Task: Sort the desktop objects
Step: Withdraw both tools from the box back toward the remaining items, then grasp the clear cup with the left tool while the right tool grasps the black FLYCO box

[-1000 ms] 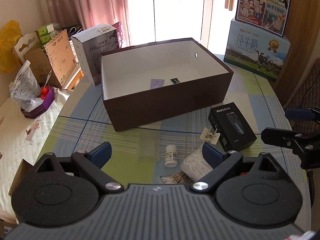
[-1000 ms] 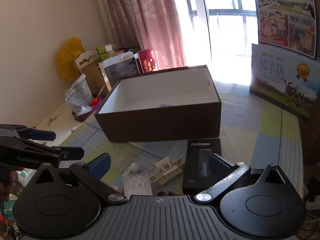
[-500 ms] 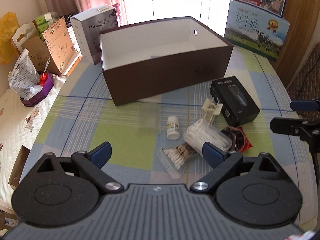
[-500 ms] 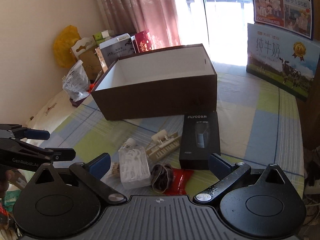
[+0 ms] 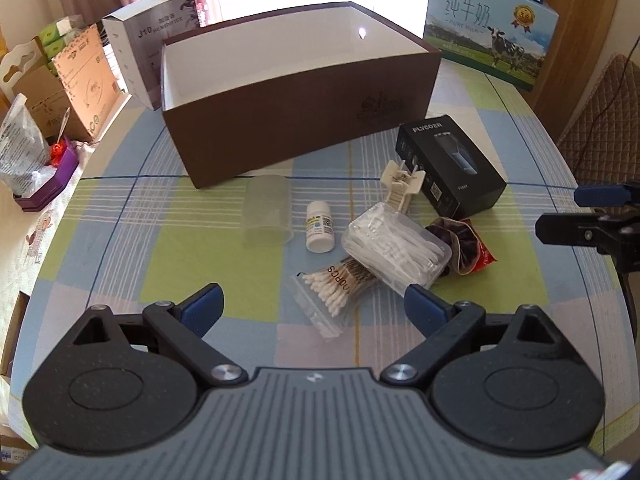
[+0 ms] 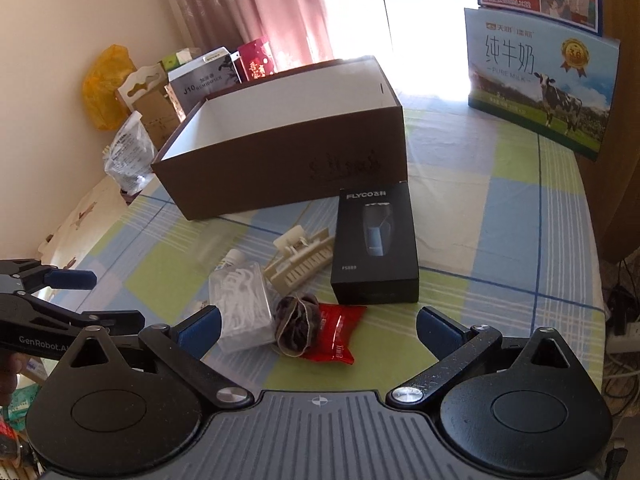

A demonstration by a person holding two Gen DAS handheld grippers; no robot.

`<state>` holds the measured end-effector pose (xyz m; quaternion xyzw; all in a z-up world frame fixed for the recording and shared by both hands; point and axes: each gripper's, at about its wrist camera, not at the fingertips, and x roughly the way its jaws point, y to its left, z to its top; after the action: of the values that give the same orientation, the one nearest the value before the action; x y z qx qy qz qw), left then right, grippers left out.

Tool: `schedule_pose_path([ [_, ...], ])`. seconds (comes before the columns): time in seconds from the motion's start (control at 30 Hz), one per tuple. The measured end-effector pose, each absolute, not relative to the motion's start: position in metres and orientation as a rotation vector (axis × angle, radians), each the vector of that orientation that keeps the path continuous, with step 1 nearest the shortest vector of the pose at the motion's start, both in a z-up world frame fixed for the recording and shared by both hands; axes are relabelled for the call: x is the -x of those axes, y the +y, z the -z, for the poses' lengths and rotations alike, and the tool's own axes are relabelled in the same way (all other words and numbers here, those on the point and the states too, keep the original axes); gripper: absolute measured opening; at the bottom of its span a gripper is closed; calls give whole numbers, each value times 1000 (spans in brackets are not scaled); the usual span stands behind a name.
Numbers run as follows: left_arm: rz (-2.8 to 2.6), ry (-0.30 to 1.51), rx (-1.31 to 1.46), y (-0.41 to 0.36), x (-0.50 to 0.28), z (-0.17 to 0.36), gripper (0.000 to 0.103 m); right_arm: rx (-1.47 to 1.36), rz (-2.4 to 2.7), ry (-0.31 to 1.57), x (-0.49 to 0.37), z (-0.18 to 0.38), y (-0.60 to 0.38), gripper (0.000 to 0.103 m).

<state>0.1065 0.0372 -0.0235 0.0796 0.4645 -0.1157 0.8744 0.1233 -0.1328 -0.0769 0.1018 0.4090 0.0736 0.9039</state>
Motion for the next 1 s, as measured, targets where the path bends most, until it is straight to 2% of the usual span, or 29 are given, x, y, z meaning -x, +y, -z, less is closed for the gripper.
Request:
schedule_pose_path([
  [0.5,248,990,-162,48,-136,40,91,-234,-90,863,-140,98,-146,101],
  [1.0,185,1004,-161,61,-193,66,90,-103,-52,882,-210,136,-135,98],
])
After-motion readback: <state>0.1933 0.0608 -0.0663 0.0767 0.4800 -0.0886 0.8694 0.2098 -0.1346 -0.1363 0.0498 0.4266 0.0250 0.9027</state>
